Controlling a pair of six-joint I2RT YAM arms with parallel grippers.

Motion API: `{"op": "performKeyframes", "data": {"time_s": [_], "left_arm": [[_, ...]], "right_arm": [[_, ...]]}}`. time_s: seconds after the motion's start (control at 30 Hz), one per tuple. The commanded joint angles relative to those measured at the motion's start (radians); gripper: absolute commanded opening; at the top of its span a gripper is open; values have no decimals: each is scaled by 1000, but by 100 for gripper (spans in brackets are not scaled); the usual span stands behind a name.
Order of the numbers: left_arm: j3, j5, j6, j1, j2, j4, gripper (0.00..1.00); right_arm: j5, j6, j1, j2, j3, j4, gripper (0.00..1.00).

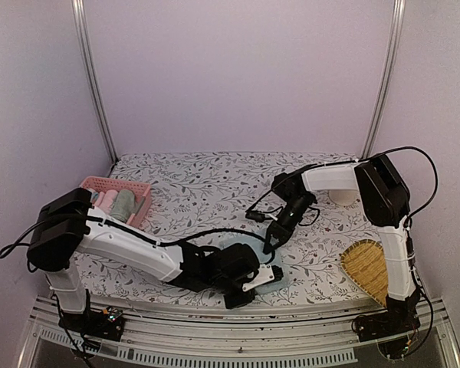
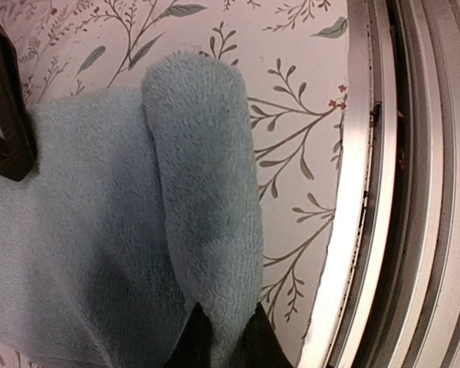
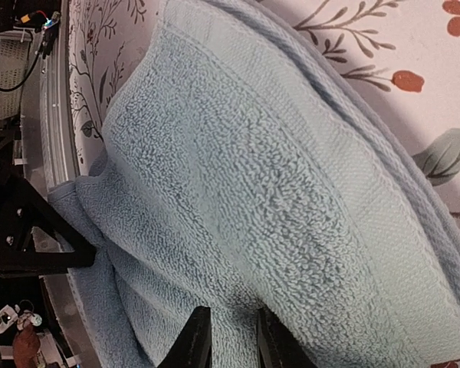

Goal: Roll the towels
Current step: Roll the towel at the center of the board.

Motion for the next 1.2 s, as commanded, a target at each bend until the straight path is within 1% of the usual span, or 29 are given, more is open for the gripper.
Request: {"op": "performKeyframes", "data": {"time_s": [0.0,0.1,0.2,0.27,0.4,0.47,0.53,0.57,0.63,0.77,0.87,0.97,1.17], "left_arm": [[29,223,-39,74,50,-33,2],[38,301,-65,110,69,-45,2],[45,397,-93,151,81,-48,2],[63,474,-126,181,139,-65,2],[90,637,-197,237,196,-70,3],[120,716,-231,267,229,-88,3],[144,807,-264,294,259,-96,3],[152,840,-280,306,273,-100,3],[161,896,-303,321,294,-102,4],[165,904,-319,327,317,-98,5],[158,900,-335,328,326,-82,5],[149,892,-344,329,331,-71,5],[145,870,-360,332,338,-70,5]], "right_arm": [[42,-44,-21,-11,-6,23,25],[19,-47,-53,-97,17,4,25],[8,-16,-120,-242,7,30,28],[2,-14,-141,-373,-57,73,31],[4,-81,-139,-635,-264,170,36],[-28,-130,-120,-747,-377,180,38],[-10,-205,-67,-841,-482,192,40],[30,-228,-25,-881,-532,209,40],[159,-261,59,-938,-622,253,40],[305,-260,166,-916,-698,317,40],[399,-236,221,-883,-728,409,43],[433,-231,272,-832,-735,471,46],[469,-245,353,-748,-750,551,47]]}}
